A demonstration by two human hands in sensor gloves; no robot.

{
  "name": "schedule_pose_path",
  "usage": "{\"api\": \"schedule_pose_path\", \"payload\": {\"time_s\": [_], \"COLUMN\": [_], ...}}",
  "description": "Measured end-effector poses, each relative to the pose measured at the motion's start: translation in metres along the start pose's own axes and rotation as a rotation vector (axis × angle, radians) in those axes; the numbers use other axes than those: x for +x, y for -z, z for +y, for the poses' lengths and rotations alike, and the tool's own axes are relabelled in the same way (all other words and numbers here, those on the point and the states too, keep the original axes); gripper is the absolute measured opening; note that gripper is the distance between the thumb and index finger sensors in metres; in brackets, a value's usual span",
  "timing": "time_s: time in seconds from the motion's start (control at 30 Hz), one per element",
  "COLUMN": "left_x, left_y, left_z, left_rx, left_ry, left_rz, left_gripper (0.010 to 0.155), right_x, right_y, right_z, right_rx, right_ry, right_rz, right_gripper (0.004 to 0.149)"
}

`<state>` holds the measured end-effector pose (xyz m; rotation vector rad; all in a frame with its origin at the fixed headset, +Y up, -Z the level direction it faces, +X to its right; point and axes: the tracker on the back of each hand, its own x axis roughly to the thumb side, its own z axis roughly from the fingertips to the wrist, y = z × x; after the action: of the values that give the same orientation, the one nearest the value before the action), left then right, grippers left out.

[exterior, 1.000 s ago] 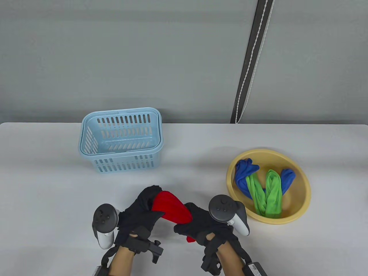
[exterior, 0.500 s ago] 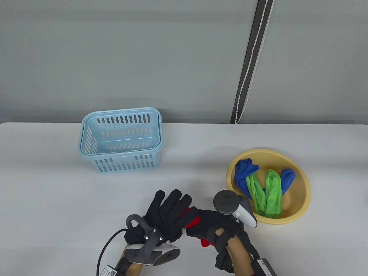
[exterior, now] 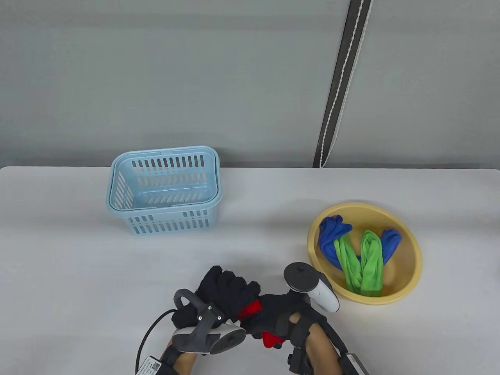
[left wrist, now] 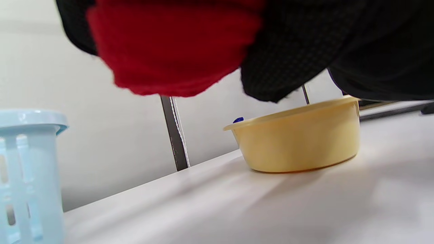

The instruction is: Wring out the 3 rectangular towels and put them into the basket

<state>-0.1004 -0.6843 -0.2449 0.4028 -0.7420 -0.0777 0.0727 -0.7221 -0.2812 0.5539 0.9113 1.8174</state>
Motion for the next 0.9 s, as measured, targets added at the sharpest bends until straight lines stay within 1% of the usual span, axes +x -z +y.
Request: {"api": "schedule_pose_path", "payload": {"time_s": [0.07,0.13,0.23,0.27,0.3,0.37,0.43,0.47,0.53,0.6,0.67,0.7,0.8,0.83,0.9], "left_x": [-0.008,-0.014,-0.023,-0.024,-0.025,-0.027,-0.029,-0.029,-0.029,-0.029,-0.028,-0.028,-0.03,-0.03,-0.033], "left_y": [-0.002,-0.005,-0.008,-0.009,-0.009,-0.009,-0.009,-0.008,-0.006,-0.002,0.0,0.002,0.004,0.005,0.005], "left_z": [-0.002,-0.006,-0.014,-0.017,-0.02,-0.024,-0.027,-0.028,-0.029,-0.026,-0.024,-0.022,-0.02,-0.02,-0.019], "left_rx": [0.024,0.027,-0.001,-0.016,-0.037,-0.059,-0.088,-0.103,-0.134,-0.155,-0.169,-0.174,-0.186,-0.192,-0.218], "left_ry": [-0.043,-0.075,-0.094,-0.092,-0.09,-0.102,-0.108,-0.11,-0.12,-0.135,-0.145,-0.158,-0.276,-0.308,-0.427], "left_rz": [0.014,0.032,0.057,0.067,0.079,0.099,0.124,0.134,0.159,0.194,0.216,0.235,0.305,0.32,0.368], "left_gripper": [0.06,0.057,0.054,0.053,0.052,0.05,0.047,0.046,0.044,0.043,0.042,0.042,0.041,0.041,0.041], "right_x": [0.003,0.006,0.003,0.004,0.005,0.006,0.006,0.007,0.01,0.013,0.014,0.015,0.017,0.018,0.019], "right_y": [0.0,0.001,0.004,0.005,0.006,0.006,0.007,0.008,0.009,0.01,0.01,0.009,0.007,0.006,0.004], "right_z": [0.001,0.003,0.005,0.005,0.005,0.005,0.007,0.008,0.01,0.012,0.013,0.013,0.015,0.015,0.017], "right_rx": [-0.007,-0.02,-0.039,-0.056,-0.08,-0.124,-0.2,-0.257,-0.329,-0.424,-0.484,-0.533,-0.67,-0.69,-0.774], "right_ry": [-0.011,-0.046,-0.07,-0.107,-0.189,-0.261,-0.369,-0.453,-0.595,-0.745,-0.829,-0.886,-1.014,-1.036,-1.106], "right_rz": [0.002,0.016,0.062,0.078,0.102,0.129,0.154,0.147,0.157,0.139,0.124,0.113,0.044,0.033,-0.018], "right_gripper": [0.047,0.047,0.046,0.046,0.046,0.045,0.045,0.045,0.044,0.042,0.04,0.04,0.039,0.038,0.038]}}
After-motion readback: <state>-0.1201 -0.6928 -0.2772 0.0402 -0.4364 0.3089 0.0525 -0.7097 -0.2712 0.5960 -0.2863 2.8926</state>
